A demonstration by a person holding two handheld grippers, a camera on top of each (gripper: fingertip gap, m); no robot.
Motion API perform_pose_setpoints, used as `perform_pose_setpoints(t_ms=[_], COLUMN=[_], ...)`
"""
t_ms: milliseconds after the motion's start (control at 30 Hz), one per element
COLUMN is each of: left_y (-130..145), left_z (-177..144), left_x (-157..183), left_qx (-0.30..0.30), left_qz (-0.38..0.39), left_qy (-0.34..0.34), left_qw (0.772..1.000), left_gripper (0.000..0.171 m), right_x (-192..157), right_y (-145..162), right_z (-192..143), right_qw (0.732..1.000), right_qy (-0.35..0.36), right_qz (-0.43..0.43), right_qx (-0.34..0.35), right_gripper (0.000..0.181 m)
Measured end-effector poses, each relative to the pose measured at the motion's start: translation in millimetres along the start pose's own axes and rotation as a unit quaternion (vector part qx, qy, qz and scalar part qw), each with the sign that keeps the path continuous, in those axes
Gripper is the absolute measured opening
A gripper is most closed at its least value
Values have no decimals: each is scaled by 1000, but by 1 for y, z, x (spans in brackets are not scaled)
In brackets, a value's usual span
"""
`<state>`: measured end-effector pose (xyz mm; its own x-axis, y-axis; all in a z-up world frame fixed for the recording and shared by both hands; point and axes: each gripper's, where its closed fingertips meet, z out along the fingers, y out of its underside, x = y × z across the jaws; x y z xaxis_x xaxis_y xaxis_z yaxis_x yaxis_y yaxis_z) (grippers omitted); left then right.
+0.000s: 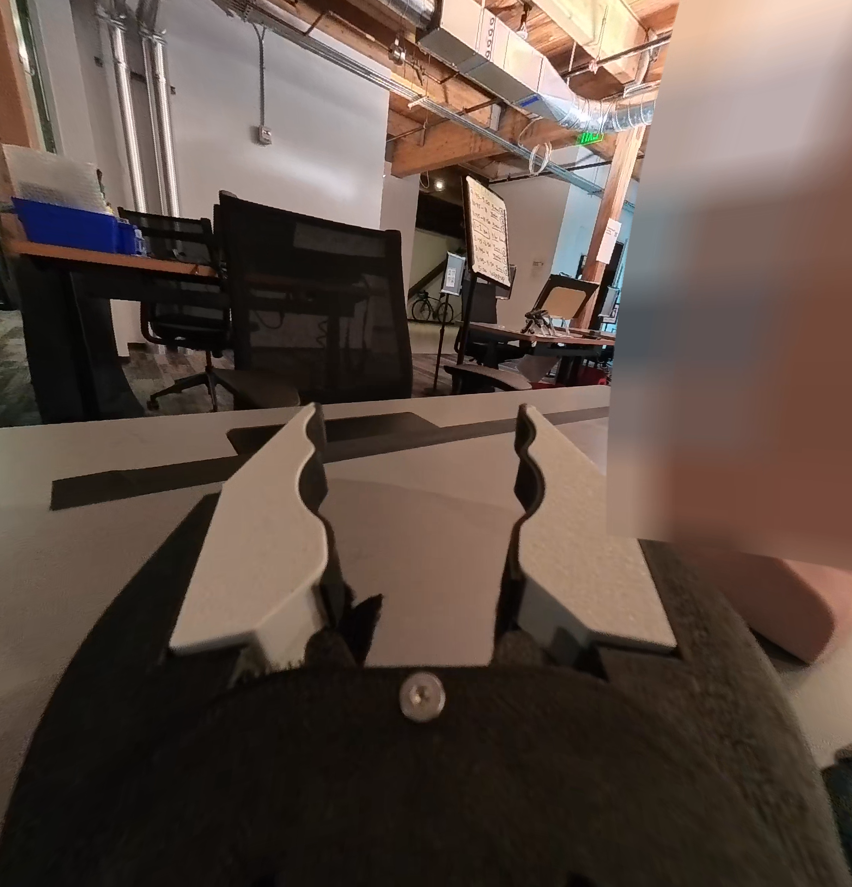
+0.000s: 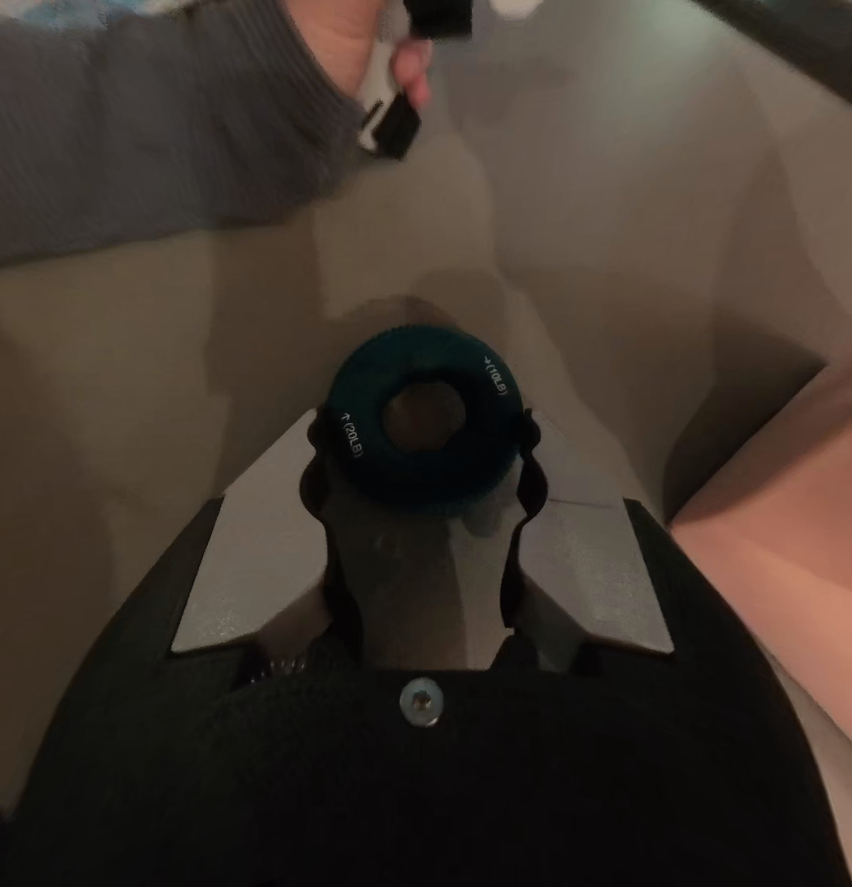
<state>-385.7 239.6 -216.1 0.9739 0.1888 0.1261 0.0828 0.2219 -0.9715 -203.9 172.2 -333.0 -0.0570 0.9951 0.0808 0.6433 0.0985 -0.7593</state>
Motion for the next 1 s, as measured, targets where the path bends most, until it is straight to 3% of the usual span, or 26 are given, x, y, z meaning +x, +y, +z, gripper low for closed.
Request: perform_pose_setpoints(t_ms=[33,133,233,367,467,533,633,767,1000], left_y=[0,0,0,1,1,1,1,1,1], left_z=[0,0,-1,-1,-2,-2,-2,-1,-1], left_x=[0,1,0,-1,-1,0,0,0,-1], left_qx=[0,0,0,-2,-2,-2,-2,-3,-3], left_qz=[2,3,-1,-7,-7,-6,-6,-5,-8], left_qy=[1,1,1,3,4,4,5,6,7], left_qw=[1000,1000,1000,1000,1000,1000,1000,1000,1000], left_gripper=[78,78,77,75,75,74,74,74,73], right_x=[-2,-2,10,69,125,160,199,218,241], right_y=[-8,-52,-121,-206,-248,-260,-254,-246,-230], right_z=[-9,-58,-142,-258,-308,-317,-305,-286,-273], right_qw=[1000,994,973,933,939,960,985,996,997], right_qy=[3,27,74,195,215,185,132,73,69], right_qz=[-11,-57,-133,-205,-179,-137,-87,-48,-18], right_qx=[18,87,175,224,202,161,68,13,-19], right_gripper=[80,79,79,79,79,79,80,79,80])
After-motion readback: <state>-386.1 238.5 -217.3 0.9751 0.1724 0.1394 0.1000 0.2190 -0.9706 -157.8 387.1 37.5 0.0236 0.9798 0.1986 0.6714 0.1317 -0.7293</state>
